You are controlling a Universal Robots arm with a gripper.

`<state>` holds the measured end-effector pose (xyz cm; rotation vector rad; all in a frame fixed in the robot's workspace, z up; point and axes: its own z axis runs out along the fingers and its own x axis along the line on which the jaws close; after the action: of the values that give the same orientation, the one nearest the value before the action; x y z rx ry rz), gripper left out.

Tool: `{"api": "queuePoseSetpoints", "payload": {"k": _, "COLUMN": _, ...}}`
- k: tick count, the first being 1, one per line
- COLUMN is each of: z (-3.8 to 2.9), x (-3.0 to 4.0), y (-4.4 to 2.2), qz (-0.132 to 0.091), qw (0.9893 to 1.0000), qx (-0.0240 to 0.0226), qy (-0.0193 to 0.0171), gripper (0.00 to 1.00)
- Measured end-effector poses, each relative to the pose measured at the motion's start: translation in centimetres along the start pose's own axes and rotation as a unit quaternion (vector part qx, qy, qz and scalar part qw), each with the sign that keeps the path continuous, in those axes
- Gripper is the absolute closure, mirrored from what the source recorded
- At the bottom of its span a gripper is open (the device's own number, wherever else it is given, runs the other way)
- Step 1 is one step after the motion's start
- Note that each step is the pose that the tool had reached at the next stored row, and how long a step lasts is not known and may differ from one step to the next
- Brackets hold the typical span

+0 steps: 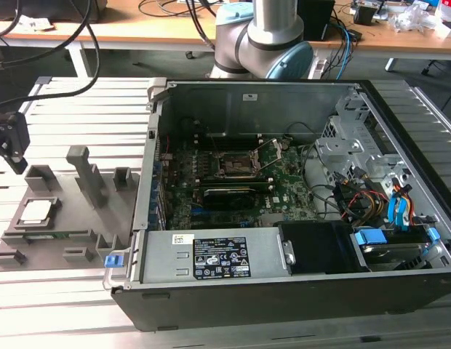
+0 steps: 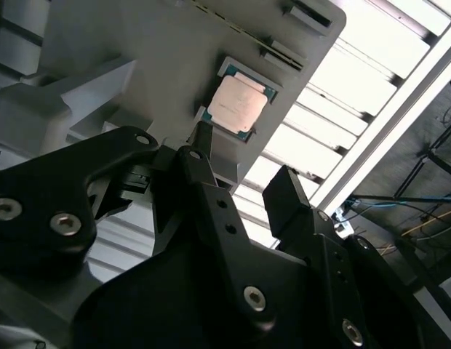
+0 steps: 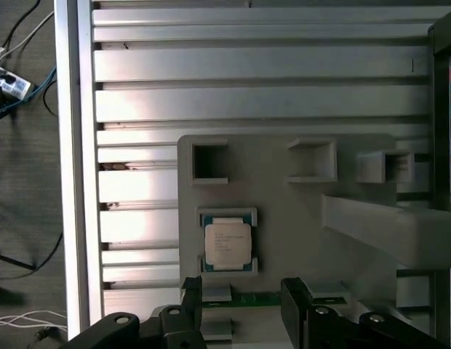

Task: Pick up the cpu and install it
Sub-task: 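Pick up the cpu and move it towards the insertion slot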

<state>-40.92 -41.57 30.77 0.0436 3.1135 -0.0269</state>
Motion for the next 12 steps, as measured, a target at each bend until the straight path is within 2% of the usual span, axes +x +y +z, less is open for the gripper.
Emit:
{"api": "queuePoseSetpoints", "payload": {"k": 3, "z": 0.58, "x": 0.01, "y": 0.01, "qz": 0.0, "qw": 1.0, "qx": 0.0, "qy": -0.0001, "gripper": 0.44}}
{"api": "queuePoseSetpoints", "payload": {"k": 4, "z": 1.0, "x": 0.03, "y": 0.02, "qz": 0.0, "qw": 1.0, "qx": 0.0, "qy": 0.0, "gripper": 0.44}}
{"api": "queuePoseSetpoints", "payload": {"k": 6, "z": 1.43, "x": 0.04, "y": 0.03, "qz": 0.0, "qw": 1.0, "qx": 0.0001, "qy": 0.0, "gripper": 0.44}}
{"api": "queuePoseSetpoints", "payload": {"k": 9, "z": 2.82, "x": 0.08, "y": 0.05, "qz": 0.0, "qw": 1.0, "qx": 0.0004, "qy": -0.0001, "gripper": 0.44}}
{"api": "queuePoseSetpoints", "payload": {"k": 12, "z": 3.37, "x": 0.09, "y": 0.06, "qz": 0.0, "qw": 1.0, "qx": 0.0004, "qy": 0.0, "gripper": 0.44}}
